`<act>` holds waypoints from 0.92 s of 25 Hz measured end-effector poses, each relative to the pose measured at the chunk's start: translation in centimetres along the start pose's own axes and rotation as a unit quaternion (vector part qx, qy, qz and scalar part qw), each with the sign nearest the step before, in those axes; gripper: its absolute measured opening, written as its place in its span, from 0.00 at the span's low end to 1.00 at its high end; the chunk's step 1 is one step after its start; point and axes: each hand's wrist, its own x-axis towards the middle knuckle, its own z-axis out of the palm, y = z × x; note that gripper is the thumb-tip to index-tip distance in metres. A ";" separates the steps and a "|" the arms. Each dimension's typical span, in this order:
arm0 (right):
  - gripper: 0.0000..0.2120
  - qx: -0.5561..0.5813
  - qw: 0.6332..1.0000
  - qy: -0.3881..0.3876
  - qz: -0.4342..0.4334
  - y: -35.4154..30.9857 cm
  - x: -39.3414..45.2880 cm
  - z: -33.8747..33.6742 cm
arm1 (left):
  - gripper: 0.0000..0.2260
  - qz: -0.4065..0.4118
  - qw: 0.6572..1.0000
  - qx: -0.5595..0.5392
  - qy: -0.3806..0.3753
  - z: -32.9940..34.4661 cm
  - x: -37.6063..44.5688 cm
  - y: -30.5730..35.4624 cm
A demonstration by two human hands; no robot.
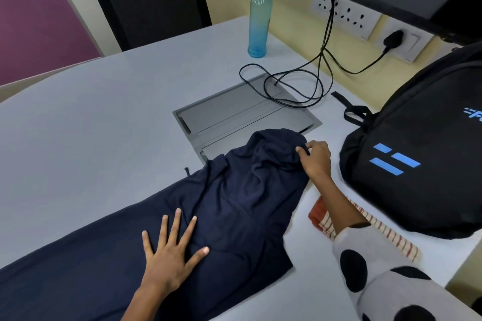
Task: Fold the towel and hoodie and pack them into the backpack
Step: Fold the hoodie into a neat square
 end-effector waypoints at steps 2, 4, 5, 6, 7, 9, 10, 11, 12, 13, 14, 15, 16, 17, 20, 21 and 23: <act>0.10 0.050 0.999 -0.012 -0.003 -0.7 -0.9 -0.3 | 0.45 0.001 1.000 0.005 -0.008 -0.2 0.0 0.1; 0.10 0.101 0.994 -0.029 0.003 -1.6 -2.0 -0.8 | 0.45 0.005 1.000 0.005 -0.021 -0.6 -0.1 0.1; 0.09 0.130 0.991 -0.038 0.004 -2.1 -2.6 -1.1 | 0.46 0.008 1.000 -0.001 -0.029 -0.9 -0.1 0.0; 0.10 0.160 0.986 -0.044 0.003 -2.6 -3.3 -1.5 | 0.45 0.010 0.999 -0.012 -0.041 -1.2 0.0 -0.1; 0.10 0.182 0.982 -0.046 -0.003 -3.1 -3.9 -1.8 | 0.43 0.008 0.998 -0.030 -0.056 -1.8 0.2 -0.1; 0.10 0.213 0.976 -0.043 -0.026 -4.3 -5.2 -2.3 | 0.36 -0.004 0.993 -0.076 -0.088 -3.2 0.3 -0.1; 0.10 0.231 0.971 -0.047 -0.031 -4.9 -5.9 -2.4 | 0.33 -0.006 0.990 -0.100 -0.098 -3.9 0.2 0.0; 0.11 0.252 0.966 -0.056 -0.025 -5.5 -6.6 -2.4 | 0.31 -0.007 0.987 -0.121 -0.104 -4.5 0.0 0.1; 0.12 0.270 0.960 -0.073 -0.017 -6.0 -7.3 -2.4 | 0.30 -0.006 0.985 -0.140 -0.103 -5.0 -0.1 0.3; 0.13 0.286 0.953 -0.096 -0.016 -6.6 -8.3 -2.3 | 0.29 -0.004 0.982 -0.158 -0.099 -5.5 -0.4 0.4; 0.14 0.296 0.947 -0.119 -0.020 -7.1 -9.1 -2.2 | 0.29 0.003 0.980 -0.174 -0.094 -6.0 -0.6 0.6; 0.14 0.304 0.943 -0.135 -0.022 -7.7 -10.1 -2.2 | 0.29 0.012 0.978 -0.187 -0.087 -6.7 -0.9 0.9; 0.12 0.309 0.940 -0.146 -0.026 -8.2 -11.0 -2.1 | 0.28 0.021 0.976 -0.201 -0.078 -7.2 -1.1 1.1; 0.11 0.308 0.939 -0.150 -0.031 -8.8 -11.9 -2.1 | 0.28 0.032 0.973 -0.217 -0.069 -7.7 -1.2 1.4; 0.11 0.244 0.957 -0.140 -0.069 -10.6 -14.9 -1.8 | 0.30 0.074 0.940 -0.330 -0.032 -9.9 -2.1 2.1; 0.11 0.226 0.958 -0.147 -0.099 -11.2 -15.9 -1.7 | 0.30 0.080 0.917 -0.391 -0.022 -10.5 -2.4 2.5; 0.13 0.191 0.944 -0.193 -0.186 -12.3 -18.5 -1.3 | 0.29 0.047 0.843 -0.536 -0.024 -12.0 -3.4 3.5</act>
